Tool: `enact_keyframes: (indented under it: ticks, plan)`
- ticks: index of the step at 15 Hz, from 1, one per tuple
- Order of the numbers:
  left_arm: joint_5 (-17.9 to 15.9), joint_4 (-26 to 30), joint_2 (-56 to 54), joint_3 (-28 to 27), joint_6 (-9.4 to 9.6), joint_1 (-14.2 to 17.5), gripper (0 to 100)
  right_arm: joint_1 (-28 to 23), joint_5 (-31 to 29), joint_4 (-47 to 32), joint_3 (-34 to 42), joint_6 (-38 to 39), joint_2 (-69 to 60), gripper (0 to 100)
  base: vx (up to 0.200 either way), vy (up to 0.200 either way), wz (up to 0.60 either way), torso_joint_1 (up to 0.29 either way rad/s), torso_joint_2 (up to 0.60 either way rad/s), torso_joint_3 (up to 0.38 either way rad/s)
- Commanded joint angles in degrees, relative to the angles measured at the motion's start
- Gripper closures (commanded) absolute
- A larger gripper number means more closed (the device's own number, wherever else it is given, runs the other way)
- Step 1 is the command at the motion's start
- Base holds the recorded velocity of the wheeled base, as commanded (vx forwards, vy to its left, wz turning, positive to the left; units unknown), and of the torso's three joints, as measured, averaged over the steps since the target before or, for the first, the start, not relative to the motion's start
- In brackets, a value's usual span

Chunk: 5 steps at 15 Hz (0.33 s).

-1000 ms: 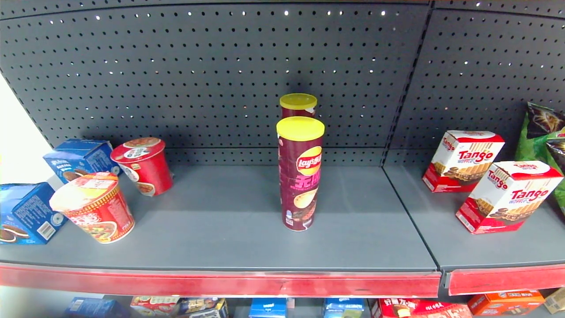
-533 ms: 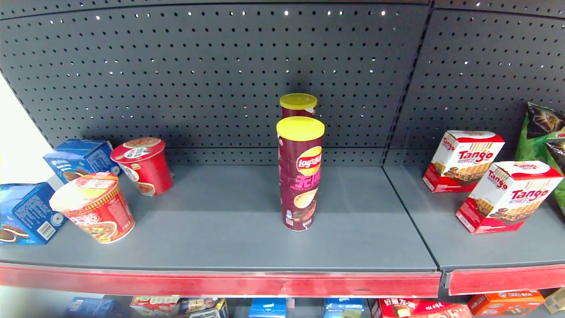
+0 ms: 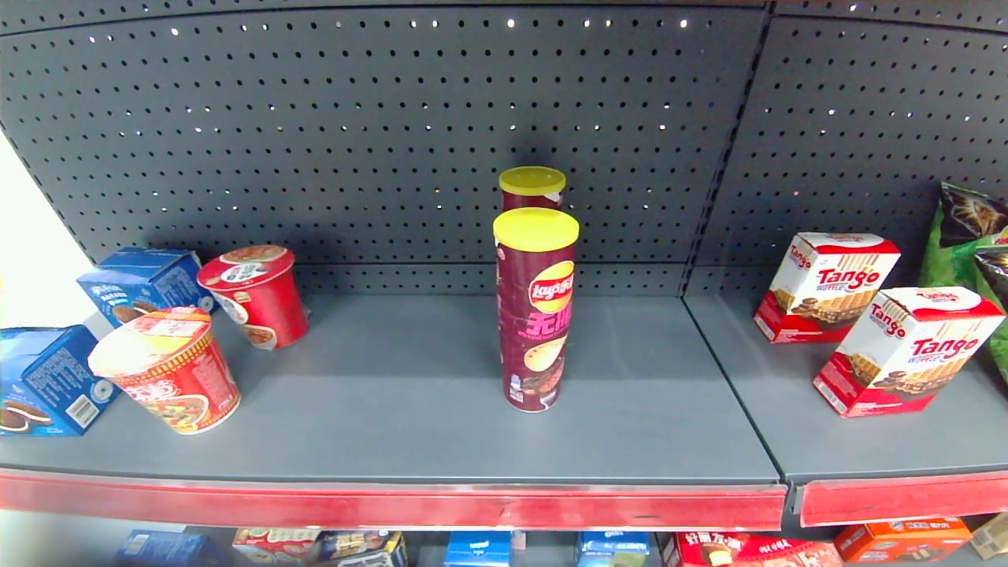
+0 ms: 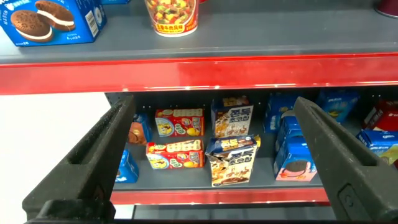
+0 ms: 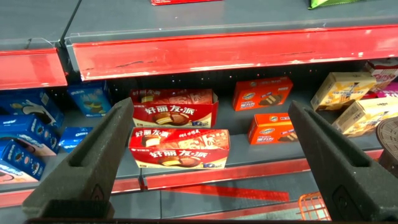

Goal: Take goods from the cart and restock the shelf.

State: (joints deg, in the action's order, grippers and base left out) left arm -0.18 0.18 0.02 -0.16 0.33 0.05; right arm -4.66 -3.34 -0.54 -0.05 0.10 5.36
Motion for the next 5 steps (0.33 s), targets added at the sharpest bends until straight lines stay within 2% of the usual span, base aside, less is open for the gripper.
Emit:
enact_keyframes:
  ticks: [1,5]
  plan:
    - [0.01,-0.01,-0.02,0.07,0.02,0.04,0,0.0,0.0,0.01,-0.04,-0.01,0.09,0,0.0,0.0,0.0,0.0,0.0,0.0]
    - [0.01,-0.01,-0.02,-0.02,0.02,0.04,0,0.0,-0.09,0.01,0.05,0.08,0.09,0,0.0,0.0,0.0,0.0,0.0,0.0]
